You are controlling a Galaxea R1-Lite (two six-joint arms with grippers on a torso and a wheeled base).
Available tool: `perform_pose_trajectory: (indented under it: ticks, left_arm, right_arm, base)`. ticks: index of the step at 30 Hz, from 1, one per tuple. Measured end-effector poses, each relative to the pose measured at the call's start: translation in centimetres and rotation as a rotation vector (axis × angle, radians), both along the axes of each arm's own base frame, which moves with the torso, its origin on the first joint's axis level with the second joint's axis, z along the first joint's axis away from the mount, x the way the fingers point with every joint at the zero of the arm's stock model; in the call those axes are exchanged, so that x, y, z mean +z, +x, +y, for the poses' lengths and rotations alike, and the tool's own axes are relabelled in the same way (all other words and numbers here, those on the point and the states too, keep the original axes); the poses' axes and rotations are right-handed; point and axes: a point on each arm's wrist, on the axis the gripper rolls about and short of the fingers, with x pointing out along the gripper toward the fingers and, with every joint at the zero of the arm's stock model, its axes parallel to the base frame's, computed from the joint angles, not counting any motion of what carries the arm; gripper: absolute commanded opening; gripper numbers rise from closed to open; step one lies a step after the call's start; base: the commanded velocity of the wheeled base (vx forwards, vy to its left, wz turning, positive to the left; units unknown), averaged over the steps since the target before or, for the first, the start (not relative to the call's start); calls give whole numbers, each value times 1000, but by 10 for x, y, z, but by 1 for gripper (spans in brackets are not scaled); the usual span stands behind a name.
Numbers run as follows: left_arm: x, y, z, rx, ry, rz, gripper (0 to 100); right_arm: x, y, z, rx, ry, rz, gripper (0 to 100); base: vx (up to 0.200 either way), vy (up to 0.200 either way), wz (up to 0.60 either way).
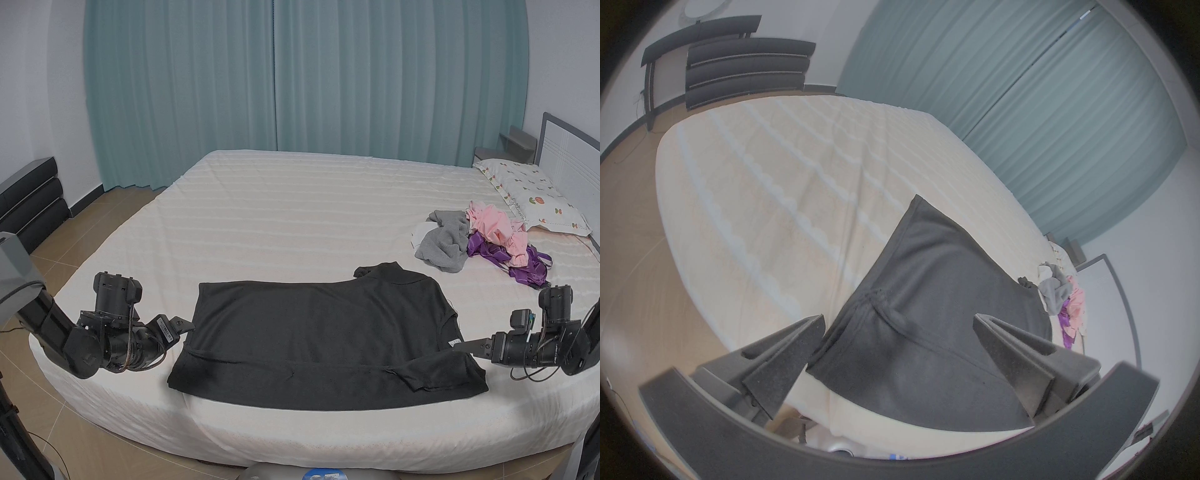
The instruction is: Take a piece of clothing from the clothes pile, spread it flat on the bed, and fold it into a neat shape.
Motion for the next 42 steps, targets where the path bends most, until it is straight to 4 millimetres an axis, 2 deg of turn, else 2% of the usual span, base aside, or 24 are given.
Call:
perform_pose_trajectory:
  ticks: [3,8,20,25,38,39,42]
  left_arm:
    - [4,-13,0,5,-36,-7,100]
    - [4,-25,0,8,-73,-2,100]
    - [-11,-31,-3,-17,-99,53,100]
    - [-18,-24,-6,-23,-97,69,100]
    - [-30,17,-16,26,-87,45,100]
    - [-32,18,-16,29,-82,50,0]
    - [-37,21,-15,34,-70,57,0]
  right_arm:
    - [-2,-14,4,6,11,-37,100]
    - [-6,-28,7,-5,41,-57,100]
    - [-20,-42,9,-31,84,20,100]
    - [-22,-43,10,-29,85,31,100]
    - [-23,-43,10,-29,86,39,100]
    - [-23,-43,10,-29,86,39,100]
    - [-23,-43,10,-28,85,41,100]
  base:
    - [200,0,0]
    - [0,0,0]
    - [0,0,0]
    - [0,0,0]
    - [0,0,0]
    - [0,0,0]
    - [0,0,0]
